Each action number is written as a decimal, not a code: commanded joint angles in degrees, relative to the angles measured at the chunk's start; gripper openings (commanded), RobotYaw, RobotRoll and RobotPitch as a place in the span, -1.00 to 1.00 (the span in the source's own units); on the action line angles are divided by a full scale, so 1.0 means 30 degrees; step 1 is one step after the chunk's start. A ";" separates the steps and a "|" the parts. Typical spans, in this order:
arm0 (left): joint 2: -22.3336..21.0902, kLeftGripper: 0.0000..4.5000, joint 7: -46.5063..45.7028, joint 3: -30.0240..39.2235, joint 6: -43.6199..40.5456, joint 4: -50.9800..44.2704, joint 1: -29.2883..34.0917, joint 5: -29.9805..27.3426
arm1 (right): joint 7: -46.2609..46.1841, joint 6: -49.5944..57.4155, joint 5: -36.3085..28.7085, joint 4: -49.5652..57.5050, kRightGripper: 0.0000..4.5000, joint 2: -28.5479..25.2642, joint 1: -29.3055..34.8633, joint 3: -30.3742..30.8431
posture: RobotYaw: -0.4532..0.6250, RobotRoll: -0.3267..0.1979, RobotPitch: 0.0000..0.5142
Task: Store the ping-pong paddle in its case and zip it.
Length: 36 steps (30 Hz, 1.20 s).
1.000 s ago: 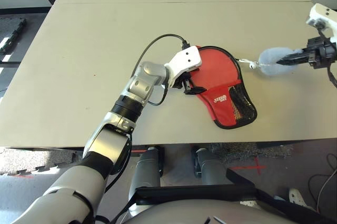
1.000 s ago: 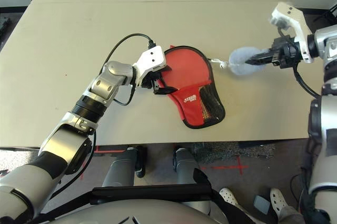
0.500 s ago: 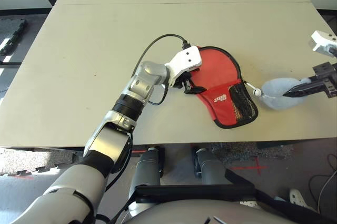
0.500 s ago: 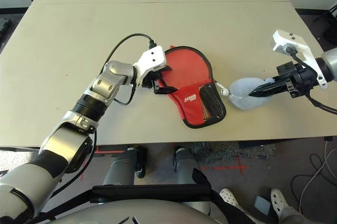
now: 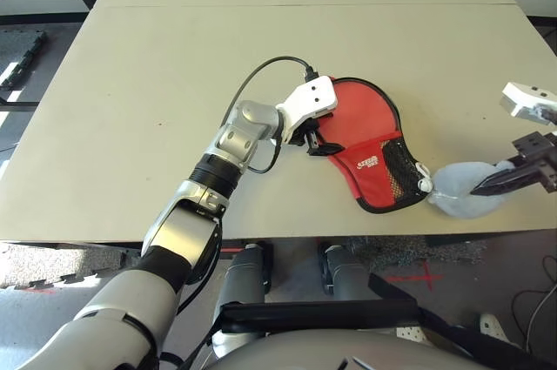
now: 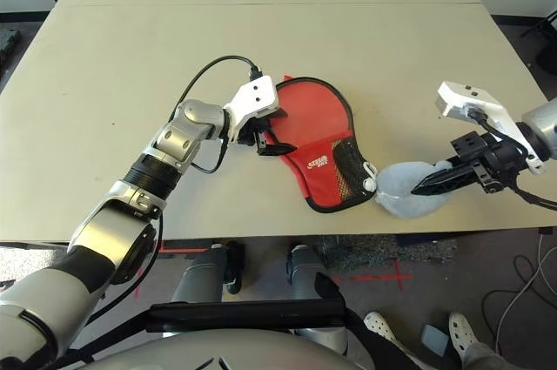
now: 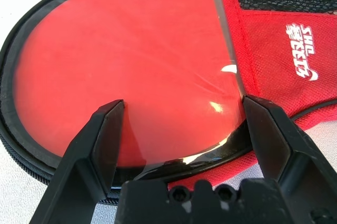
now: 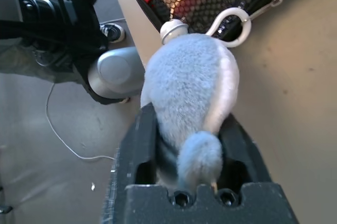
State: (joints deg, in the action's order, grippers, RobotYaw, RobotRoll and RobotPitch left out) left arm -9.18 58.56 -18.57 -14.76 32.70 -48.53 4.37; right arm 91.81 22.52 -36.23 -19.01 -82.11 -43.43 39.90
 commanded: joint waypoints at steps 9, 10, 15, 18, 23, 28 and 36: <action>-0.0763 1.00 -0.0427 0.0132 -0.1492 -0.1127 0.1535 -0.0144 | 0.0231 0.0516 0.1530 -0.8963 0.98 0.3423 -0.4162 -0.1973 | -0.34 0.25 -0.21; -0.0911 1.00 -0.0491 0.0448 -0.1765 -0.1806 0.1655 -0.0394 | 0.0230 0.0342 0.1926 -1.0377 0.98 0.4221 -0.4572 -0.2860 | -0.34 0.25 -0.22; -0.1705 1.00 -0.1320 0.2621 -0.3931 -0.5497 0.2186 -0.2167 | -0.5722 -0.1820 0.2833 -1.5515 0.98 0.7533 -0.5888 -0.8084 | -0.29 0.25 -0.29; -0.2148 1.00 -0.2888 0.4767 -0.5334 -0.6787 0.2074 -0.3285 | -0.8962 -0.3540 0.3382 -1.6587 0.98 0.8676 -0.5564 -1.0424 | -0.27 0.25 -0.33; -0.2784 1.00 -0.6117 0.8108 -0.5558 -0.6866 0.2176 -0.4314 | -1.2428 -0.5799 0.4261 -1.6754 0.98 1.0059 -0.4480 -1.3147 | -0.22 0.25 -0.36; -0.3250 1.00 -0.9590 1.0589 -0.3693 -0.5588 0.2483 -0.4335 | -1.5709 -0.7241 0.4817 -1.7061 0.98 1.1002 -0.3711 -1.5382 | -0.18 0.25 -0.34; -0.4517 1.00 -1.4926 1.3600 0.1775 -0.1700 0.3314 -0.4013 | -2.0756 -0.9340 0.5589 -1.7860 0.98 1.2196 -0.2847 -1.7909 | -0.13 0.25 -0.33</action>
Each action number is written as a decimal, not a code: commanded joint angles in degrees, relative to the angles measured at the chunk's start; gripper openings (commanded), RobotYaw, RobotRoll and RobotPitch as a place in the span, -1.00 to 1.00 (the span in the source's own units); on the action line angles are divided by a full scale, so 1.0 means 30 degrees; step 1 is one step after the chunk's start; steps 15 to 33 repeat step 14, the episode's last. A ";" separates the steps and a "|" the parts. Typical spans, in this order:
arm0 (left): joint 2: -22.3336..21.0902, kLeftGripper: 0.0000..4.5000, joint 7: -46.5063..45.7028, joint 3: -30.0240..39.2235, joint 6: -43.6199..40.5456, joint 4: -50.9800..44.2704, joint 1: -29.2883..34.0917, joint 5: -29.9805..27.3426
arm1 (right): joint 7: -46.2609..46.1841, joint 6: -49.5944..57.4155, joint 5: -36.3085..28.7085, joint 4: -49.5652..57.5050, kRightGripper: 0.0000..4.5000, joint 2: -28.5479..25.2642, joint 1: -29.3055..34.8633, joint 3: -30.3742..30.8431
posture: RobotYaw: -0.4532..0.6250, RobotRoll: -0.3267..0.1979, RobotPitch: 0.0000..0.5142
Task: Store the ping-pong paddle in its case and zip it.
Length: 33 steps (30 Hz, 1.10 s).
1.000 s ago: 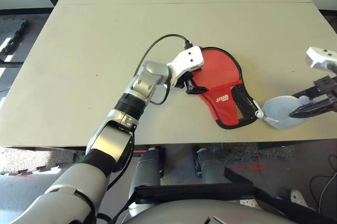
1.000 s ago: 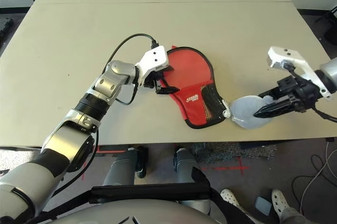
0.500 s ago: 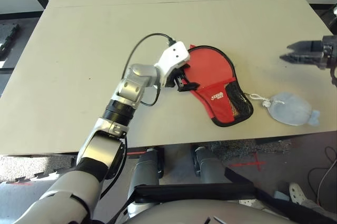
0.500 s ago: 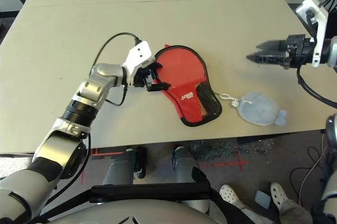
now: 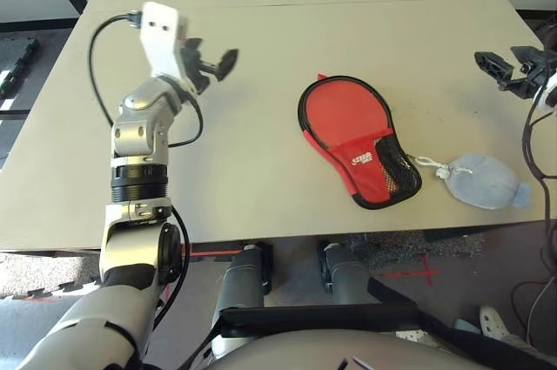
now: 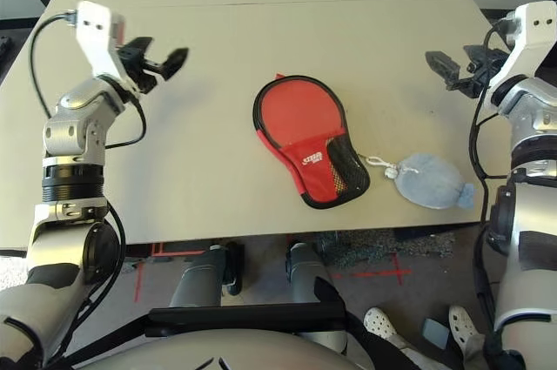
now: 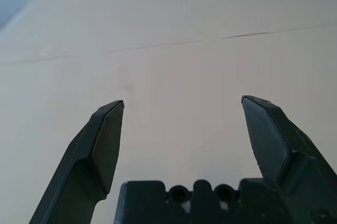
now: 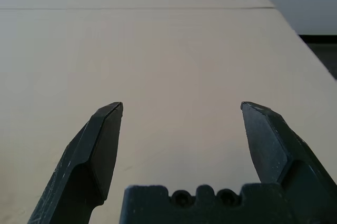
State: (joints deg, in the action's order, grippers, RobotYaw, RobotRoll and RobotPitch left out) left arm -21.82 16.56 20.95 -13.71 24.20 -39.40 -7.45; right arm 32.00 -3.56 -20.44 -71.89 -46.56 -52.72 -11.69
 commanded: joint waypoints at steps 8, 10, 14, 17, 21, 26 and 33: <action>-0.1042 1.00 -0.1658 0.1039 0.4773 0.3983 0.0696 -0.0424 | -0.1814 -0.1336 0.0908 -0.0368 0.98 0.1220 0.0440 -0.1764 | -0.11 0.25 -0.33; -0.1113 1.00 -0.1718 0.0992 0.5254 0.4379 0.0757 -0.0489 | -0.1859 -0.1391 0.1036 -0.0378 0.98 0.1319 0.0467 -0.1926 | -0.11 0.25 -0.33; -0.1080 1.00 -0.1861 0.0858 0.5778 0.4832 0.0813 -0.0635 | -0.1922 -0.1427 0.1278 -0.0406 0.98 0.1497 0.0502 -0.2207 | -0.10 0.25 -0.36; -0.1080 1.00 -0.1861 0.0858 0.5778 0.4832 0.0813 -0.0635 | -0.1922 -0.1427 0.1278 -0.0406 0.98 0.1497 0.0502 -0.2207 | -0.10 0.25 -0.36; -0.1080 1.00 -0.1861 0.0858 0.5778 0.4832 0.0813 -0.0635 | -0.1922 -0.1427 0.1278 -0.0406 0.98 0.1497 0.0502 -0.2207 | -0.10 0.25 -0.36; -0.1080 1.00 -0.1861 0.0858 0.5778 0.4832 0.0813 -0.0635 | -0.1922 -0.1427 0.1278 -0.0406 0.98 0.1497 0.0502 -0.2207 | -0.10 0.25 -0.36; -0.1080 1.00 -0.1861 0.0858 0.5778 0.4832 0.0813 -0.0635 | -0.1922 -0.1427 0.1278 -0.0406 0.98 0.1497 0.0502 -0.2207 | -0.10 0.25 -0.36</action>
